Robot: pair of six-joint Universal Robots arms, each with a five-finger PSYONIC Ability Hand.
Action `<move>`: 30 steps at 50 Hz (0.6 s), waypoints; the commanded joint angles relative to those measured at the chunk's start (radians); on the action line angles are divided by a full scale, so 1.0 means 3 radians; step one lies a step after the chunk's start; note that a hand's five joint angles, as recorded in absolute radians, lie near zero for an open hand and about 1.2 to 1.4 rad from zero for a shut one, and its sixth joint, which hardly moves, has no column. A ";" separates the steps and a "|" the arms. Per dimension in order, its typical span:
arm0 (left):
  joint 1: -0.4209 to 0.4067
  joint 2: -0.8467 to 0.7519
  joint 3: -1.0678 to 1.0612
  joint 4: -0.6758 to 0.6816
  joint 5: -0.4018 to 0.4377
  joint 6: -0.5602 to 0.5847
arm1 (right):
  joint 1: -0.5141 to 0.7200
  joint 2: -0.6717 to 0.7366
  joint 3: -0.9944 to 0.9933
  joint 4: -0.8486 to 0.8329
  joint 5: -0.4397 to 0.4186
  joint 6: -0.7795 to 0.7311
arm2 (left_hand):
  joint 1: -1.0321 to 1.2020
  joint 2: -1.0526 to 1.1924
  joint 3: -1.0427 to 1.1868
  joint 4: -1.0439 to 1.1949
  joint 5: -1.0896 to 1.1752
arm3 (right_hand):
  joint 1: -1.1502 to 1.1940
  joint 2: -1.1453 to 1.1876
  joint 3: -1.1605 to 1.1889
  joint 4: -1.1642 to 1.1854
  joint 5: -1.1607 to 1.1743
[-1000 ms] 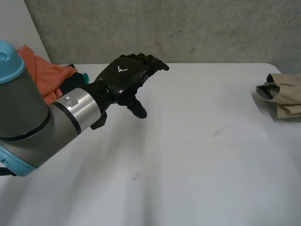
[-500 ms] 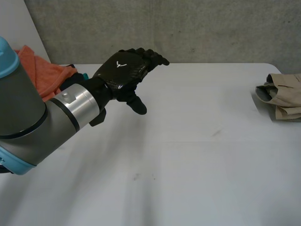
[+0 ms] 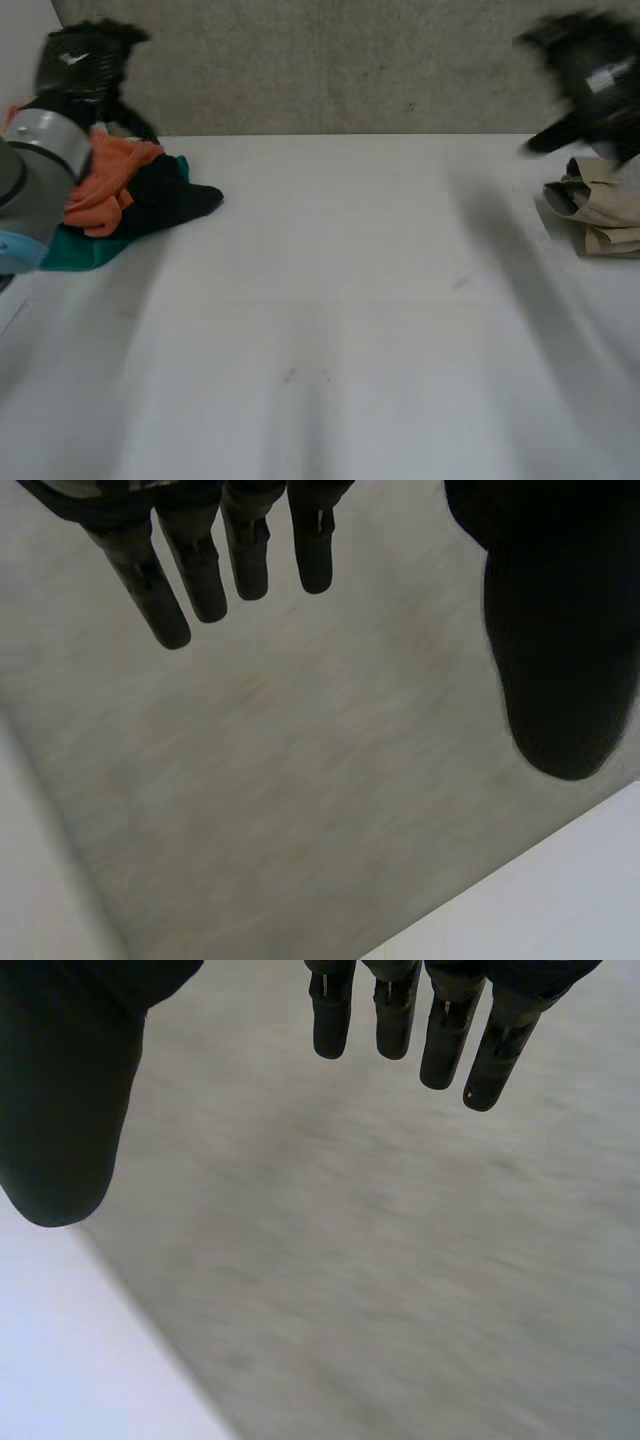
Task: Fold the laundry.
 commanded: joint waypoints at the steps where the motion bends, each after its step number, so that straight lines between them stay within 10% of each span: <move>1: 0.0541 -0.0892 0.0506 0.0099 0.0086 0.0896 | 0.0588 0.0288 0.0432 -0.0039 0.0014 -0.0596 | -0.0082 -0.0039 -0.0051 -0.0039 -0.0011 | -0.0091 -0.0159 -0.0130 -0.0215 -0.0193; 11: 0.0736 -0.1818 0.1171 0.0334 0.0536 0.1322 | 0.0614 0.0401 0.0667 0.0002 0.0250 -0.0990 | 0.0162 0.0205 0.0192 0.0205 0.0233 | -0.0091 -0.0159 -0.0130 -0.0215 -0.0193; 24: 0.0808 -0.2432 0.1841 0.0391 0.0531 0.1342 | 0.0604 0.0401 0.0760 0.0007 0.0265 -0.0985 | 0.3758 0.3801 0.3789 0.3801 0.3829 | -0.0091 -0.0159 -0.0130 -0.0215 -0.0193; 30: 0.0797 -0.2386 0.1791 0.0478 0.0521 0.1337 | 0.0604 0.0406 0.0770 0.0002 0.0270 -0.0985 | 0.3763 0.3805 0.3793 0.3806 0.3834 | -0.0091 -0.0159 -0.0130 -0.0215 -0.0193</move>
